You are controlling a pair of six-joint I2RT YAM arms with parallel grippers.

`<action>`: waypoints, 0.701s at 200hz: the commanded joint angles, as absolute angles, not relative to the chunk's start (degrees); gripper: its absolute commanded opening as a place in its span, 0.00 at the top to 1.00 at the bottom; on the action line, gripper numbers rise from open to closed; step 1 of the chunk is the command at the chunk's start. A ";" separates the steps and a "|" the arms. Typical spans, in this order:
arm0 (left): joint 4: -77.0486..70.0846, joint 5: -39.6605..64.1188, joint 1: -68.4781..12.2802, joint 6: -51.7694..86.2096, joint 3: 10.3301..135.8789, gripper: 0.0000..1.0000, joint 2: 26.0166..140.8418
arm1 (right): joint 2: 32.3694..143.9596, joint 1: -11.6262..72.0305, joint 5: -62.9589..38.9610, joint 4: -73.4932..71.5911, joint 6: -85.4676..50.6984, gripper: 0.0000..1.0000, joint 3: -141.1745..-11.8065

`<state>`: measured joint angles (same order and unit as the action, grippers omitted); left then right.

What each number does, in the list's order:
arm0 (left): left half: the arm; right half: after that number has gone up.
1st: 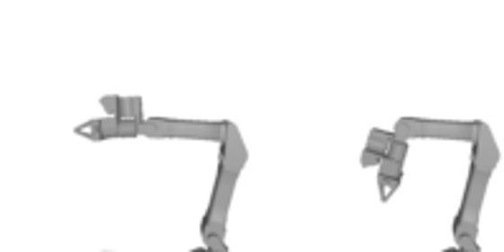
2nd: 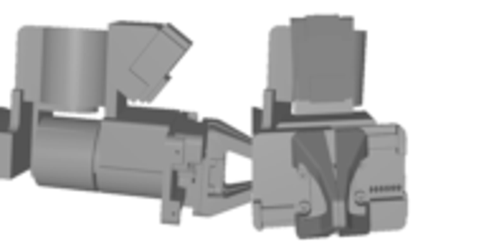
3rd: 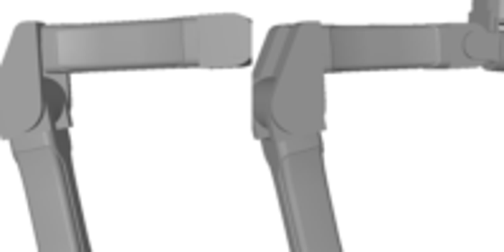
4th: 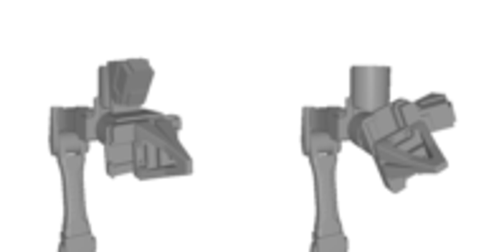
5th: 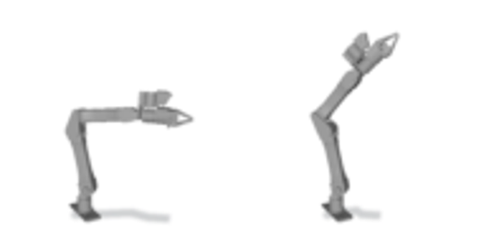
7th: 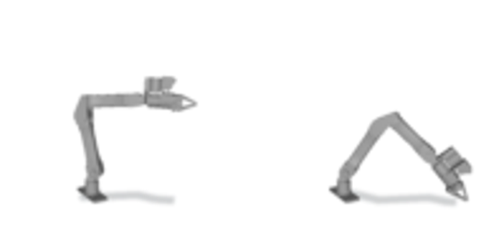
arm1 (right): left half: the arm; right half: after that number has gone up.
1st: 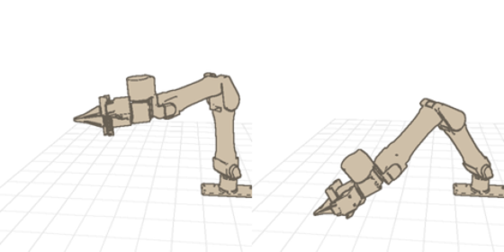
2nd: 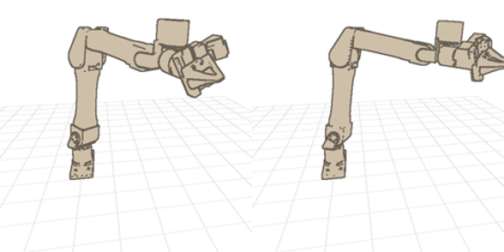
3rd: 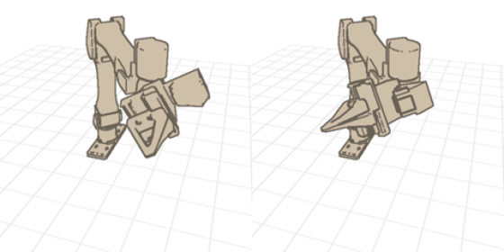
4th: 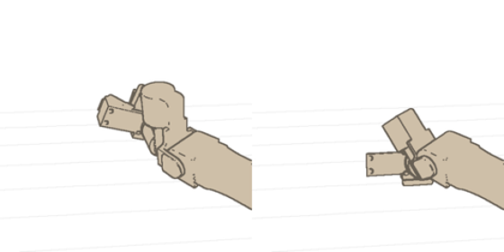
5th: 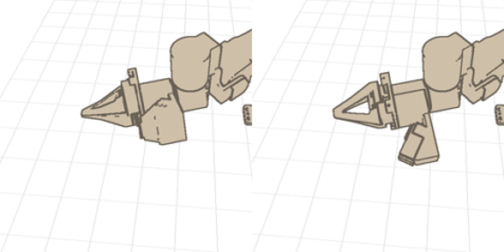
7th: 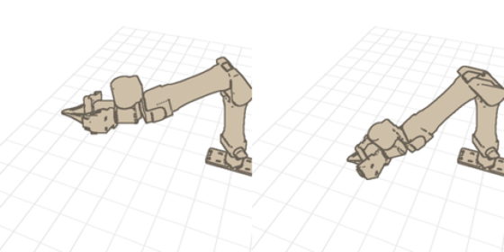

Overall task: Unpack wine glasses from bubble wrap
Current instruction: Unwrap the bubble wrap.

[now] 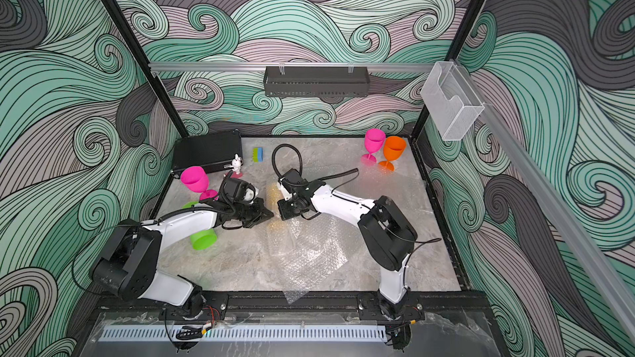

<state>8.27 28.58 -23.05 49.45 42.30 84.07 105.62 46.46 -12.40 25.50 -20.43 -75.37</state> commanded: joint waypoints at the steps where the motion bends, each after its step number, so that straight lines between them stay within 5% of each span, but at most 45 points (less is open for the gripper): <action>1: 10.94 27.60 -23.38 47.72 44.74 1.00 81.83 | 103.02 46.26 -11.98 25.29 -20.26 0.91 -74.97; 22: 13.47 27.36 -23.52 46.44 46.15 1.00 79.31 | 101.36 46.40 -11.15 25.17 -19.87 0.74 -75.05; 62: 17.42 25.97 -24.36 44.88 48.29 1.00 78.75 | 100.00 47.51 -9.84 24.98 -19.49 0.58 -75.70; 140: 20.12 24.02 -26.31 42.98 50.24 1.00 79.54 | 105.18 49.62 -6.79 25.62 -19.29 0.56 -78.57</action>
